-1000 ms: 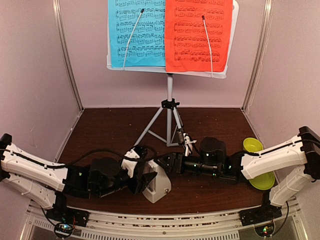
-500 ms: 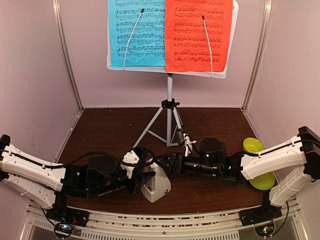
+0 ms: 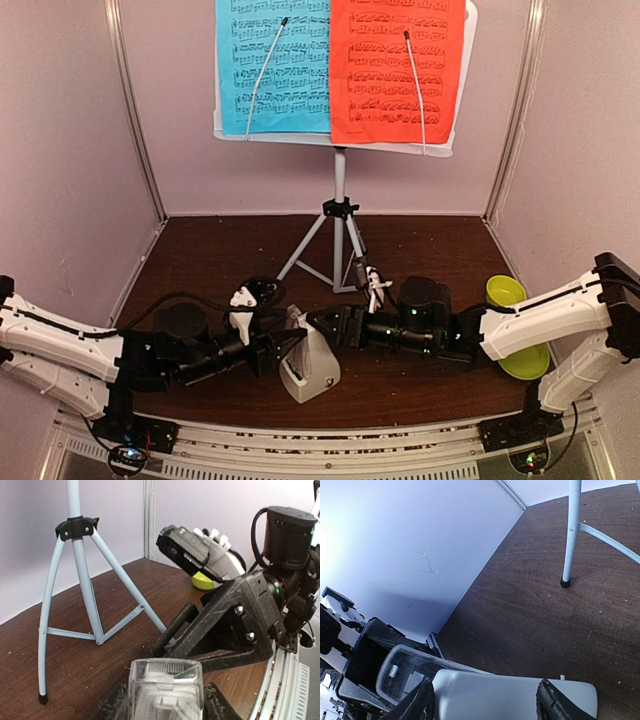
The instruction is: Set up the instrument practice props
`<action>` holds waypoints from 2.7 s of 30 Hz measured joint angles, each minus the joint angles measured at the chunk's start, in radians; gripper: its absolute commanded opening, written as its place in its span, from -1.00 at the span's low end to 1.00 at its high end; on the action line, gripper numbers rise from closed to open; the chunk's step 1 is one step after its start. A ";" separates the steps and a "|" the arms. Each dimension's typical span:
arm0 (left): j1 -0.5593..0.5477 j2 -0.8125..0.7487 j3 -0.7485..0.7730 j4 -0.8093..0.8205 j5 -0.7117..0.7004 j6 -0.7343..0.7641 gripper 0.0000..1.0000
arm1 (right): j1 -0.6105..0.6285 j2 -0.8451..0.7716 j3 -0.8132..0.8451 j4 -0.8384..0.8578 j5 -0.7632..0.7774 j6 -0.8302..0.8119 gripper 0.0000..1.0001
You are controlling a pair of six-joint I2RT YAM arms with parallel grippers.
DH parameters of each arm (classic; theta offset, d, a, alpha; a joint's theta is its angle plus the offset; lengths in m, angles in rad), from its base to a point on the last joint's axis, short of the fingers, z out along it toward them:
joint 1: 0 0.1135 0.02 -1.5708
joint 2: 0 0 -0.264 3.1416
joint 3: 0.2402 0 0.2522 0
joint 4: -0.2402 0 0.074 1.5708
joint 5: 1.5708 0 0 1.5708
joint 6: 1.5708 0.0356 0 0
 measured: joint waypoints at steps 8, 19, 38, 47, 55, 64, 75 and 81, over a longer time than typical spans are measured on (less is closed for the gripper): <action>0.003 -0.022 0.000 0.017 0.027 0.048 -1.00 | 0.000 0.003 0.005 -0.002 0.007 0.000 0.39; 0.241 -0.261 0.075 -0.358 0.025 -0.047 -0.94 | 0.001 -0.004 0.013 -0.030 0.011 -0.014 0.43; 0.601 0.298 0.367 -0.808 0.201 -0.213 -0.72 | 0.001 -0.004 0.024 -0.051 0.017 -0.018 0.47; 0.662 0.439 0.450 -0.795 0.234 -0.214 -0.21 | 0.002 -0.004 0.028 -0.059 0.021 -0.018 0.50; 0.669 0.455 0.459 -0.772 0.241 -0.223 0.45 | 0.002 -0.005 0.031 -0.071 0.022 -0.018 0.56; 0.669 0.347 0.411 -0.731 0.237 -0.224 0.50 | 0.002 -0.011 0.042 -0.103 0.022 -0.021 0.65; 0.615 0.084 0.135 -0.626 0.266 -0.209 0.43 | 0.007 -0.092 0.082 -0.292 0.027 -0.091 0.87; 0.587 0.064 0.085 -0.597 0.288 -0.210 0.42 | 0.014 -0.182 0.093 -0.449 0.032 -0.133 1.00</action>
